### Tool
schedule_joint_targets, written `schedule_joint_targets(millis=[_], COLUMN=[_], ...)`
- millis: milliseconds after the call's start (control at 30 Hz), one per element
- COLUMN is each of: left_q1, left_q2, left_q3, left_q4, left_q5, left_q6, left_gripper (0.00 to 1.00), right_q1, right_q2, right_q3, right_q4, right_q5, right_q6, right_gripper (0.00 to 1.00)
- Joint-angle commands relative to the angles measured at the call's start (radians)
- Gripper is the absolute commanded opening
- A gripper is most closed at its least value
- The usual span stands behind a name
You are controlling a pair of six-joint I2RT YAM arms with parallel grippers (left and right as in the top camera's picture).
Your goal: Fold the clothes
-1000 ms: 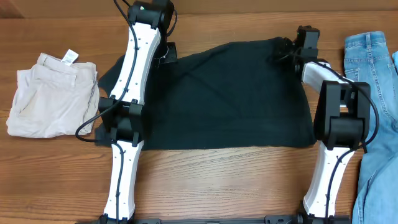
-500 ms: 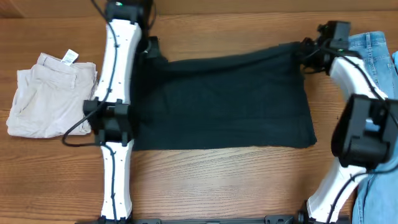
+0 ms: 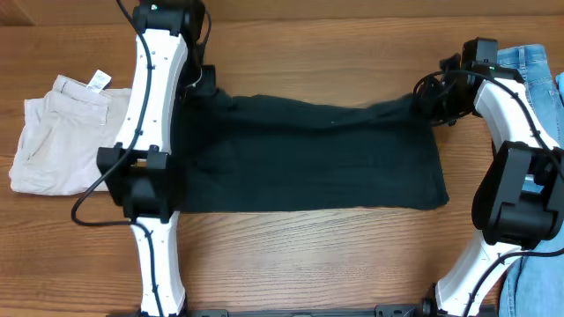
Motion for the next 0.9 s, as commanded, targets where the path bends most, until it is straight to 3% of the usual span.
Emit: schedule_joint_targets(millis=[0,233,533,567,600,633,667,733,767,800,867], left_q1=[-0.001,0.0,0.0,0.0,0.0,0.0,0.0,0.001,0.006,0.012,0.022], left_q2=[-0.116,-0.21,-0.21,-0.21,-0.21,-0.212,-0.216,-0.236,-0.257,-0.279,-0.324], left_q3=[-0.135,-0.336,-0.388,-0.388,-0.388,-0.388,-0.388,-0.388,-0.388,-0.388,-0.388], left_q4=[-0.004,-0.004,-0.004,-0.004,-0.004,-0.004,-0.004,-0.004,-0.004,-0.004,-0.004], left_q5=[-0.053,-0.113,-0.124,-0.124,-0.124,-0.124,-0.124,-0.134,-0.138,-0.137,-0.131], left_q6=[0.032,0.062,0.068,0.068,0.068,0.068,0.068,0.068,0.068,0.067,0.067], left_gripper=[0.04,0.05,0.04,0.04,0.04,0.05,0.2,0.4,0.62,0.7,0.7], right_q1=[-0.008,-0.008,-0.008,-0.008,-0.008,-0.008,-0.008,-0.009,-0.009,-0.009,-0.009], right_q2=[-0.037,-0.041,-0.041,-0.041,-0.041,-0.041,-0.041,-0.041,-0.041,-0.043,-0.051], right_q3=[0.009,0.009,0.009,0.009,0.009,0.01,0.011,0.022,0.035,0.05,0.079], right_q4=[-0.078,-0.284,-0.414,-0.42,-0.426,-0.436,-0.439,-0.454,-0.47,-0.485,-0.509], right_q5=[0.031,0.251,0.344,0.344,0.344,0.344,0.344,0.344,0.344,0.344,0.342], right_q6=[-0.015,-0.015,-0.015,-0.016,-0.016,-0.016,-0.015,-0.015,-0.015,-0.015,-0.015], right_gripper=[0.04,0.04,0.04,0.08,0.19,0.4,0.51,0.54,0.55,0.55,0.55])
